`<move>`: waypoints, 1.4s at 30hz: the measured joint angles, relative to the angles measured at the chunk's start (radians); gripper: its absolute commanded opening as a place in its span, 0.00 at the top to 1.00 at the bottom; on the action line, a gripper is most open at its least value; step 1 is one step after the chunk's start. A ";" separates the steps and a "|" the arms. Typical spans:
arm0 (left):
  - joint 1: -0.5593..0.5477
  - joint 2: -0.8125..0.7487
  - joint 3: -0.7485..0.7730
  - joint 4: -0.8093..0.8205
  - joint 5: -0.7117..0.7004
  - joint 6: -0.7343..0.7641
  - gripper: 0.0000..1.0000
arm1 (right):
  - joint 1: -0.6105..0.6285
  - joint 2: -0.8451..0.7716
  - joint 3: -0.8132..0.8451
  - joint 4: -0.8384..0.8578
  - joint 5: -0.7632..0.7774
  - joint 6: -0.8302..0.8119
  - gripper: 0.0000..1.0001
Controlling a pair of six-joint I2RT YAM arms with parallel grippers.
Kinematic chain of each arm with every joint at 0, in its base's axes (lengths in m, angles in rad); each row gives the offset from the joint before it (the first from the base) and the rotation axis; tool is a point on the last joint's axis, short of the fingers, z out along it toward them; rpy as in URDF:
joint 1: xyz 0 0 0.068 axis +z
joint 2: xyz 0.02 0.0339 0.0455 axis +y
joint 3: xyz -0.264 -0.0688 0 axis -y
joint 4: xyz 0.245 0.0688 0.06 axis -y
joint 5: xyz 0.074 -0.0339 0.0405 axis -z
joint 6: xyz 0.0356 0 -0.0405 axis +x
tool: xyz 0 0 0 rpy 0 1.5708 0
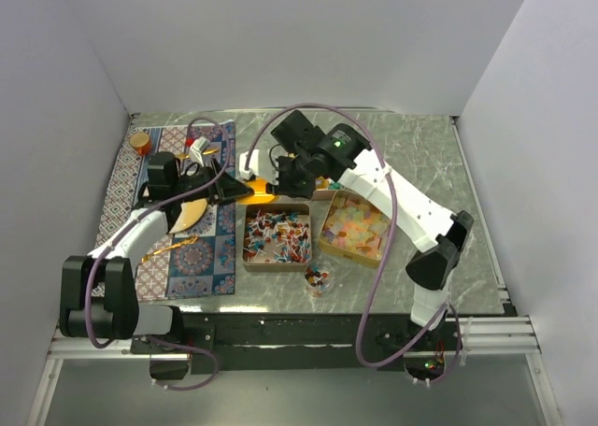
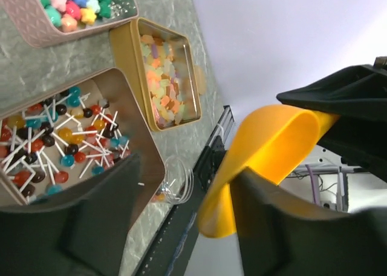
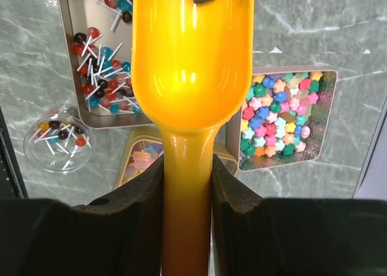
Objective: Pack the candies
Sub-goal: Adjust the spatula, then scoop the fake candies from the storage box.
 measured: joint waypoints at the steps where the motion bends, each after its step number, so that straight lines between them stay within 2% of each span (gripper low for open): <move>1: 0.003 0.001 0.003 -0.012 -0.004 0.001 0.27 | -0.010 -0.010 -0.013 0.009 -0.015 -0.008 1.00; 5: 0.039 -0.048 0.036 -0.125 -0.098 0.033 0.16 | -0.058 -0.119 -0.200 0.107 -0.016 -0.092 1.00; 9: 0.106 -0.238 0.021 -0.193 -0.343 0.032 0.14 | -0.135 -0.218 -0.353 0.075 -0.004 -0.238 1.00; 12: 0.108 -0.354 -0.019 -0.222 -0.457 0.006 0.16 | -0.178 -0.231 -0.414 0.044 0.065 -0.351 1.00; 15: 0.104 -0.372 -0.106 -0.253 -0.544 -0.021 0.16 | -0.176 -0.182 -0.408 0.012 0.137 -0.425 1.00; 20: 0.116 -0.330 -0.315 -0.391 -0.648 -0.085 0.17 | -0.134 0.023 -0.233 -0.032 0.248 -0.450 1.00; 23: 0.115 -0.331 -0.353 -0.460 -0.668 -0.110 0.32 | -0.097 0.121 -0.187 -0.029 0.332 -0.443 1.00; 24: 0.112 -0.331 -0.357 -0.467 -0.674 -0.118 0.50 | -0.085 0.142 -0.181 -0.035 0.352 -0.442 1.00; 25: 0.107 -0.332 -0.361 -0.473 -0.684 -0.124 0.59 | -0.072 0.167 -0.166 -0.049 0.381 -0.438 1.00; 26: 0.095 -0.334 -0.362 -0.481 -0.693 -0.131 0.78 | -0.060 0.193 -0.151 -0.056 0.405 -0.430 1.00; 28: 0.055 -0.341 -0.367 -0.482 -0.701 -0.143 0.97 | -0.037 0.235 -0.130 -0.059 0.450 -0.413 1.00; 32: -0.007 -0.359 -0.378 -0.476 -0.703 -0.156 0.99 | -0.006 0.261 -0.132 -0.066 0.518 -0.386 1.00; 42: -0.036 -0.362 -0.402 -0.463 -0.713 -0.167 0.99 | 0.044 0.298 -0.140 -0.052 0.626 -0.333 1.00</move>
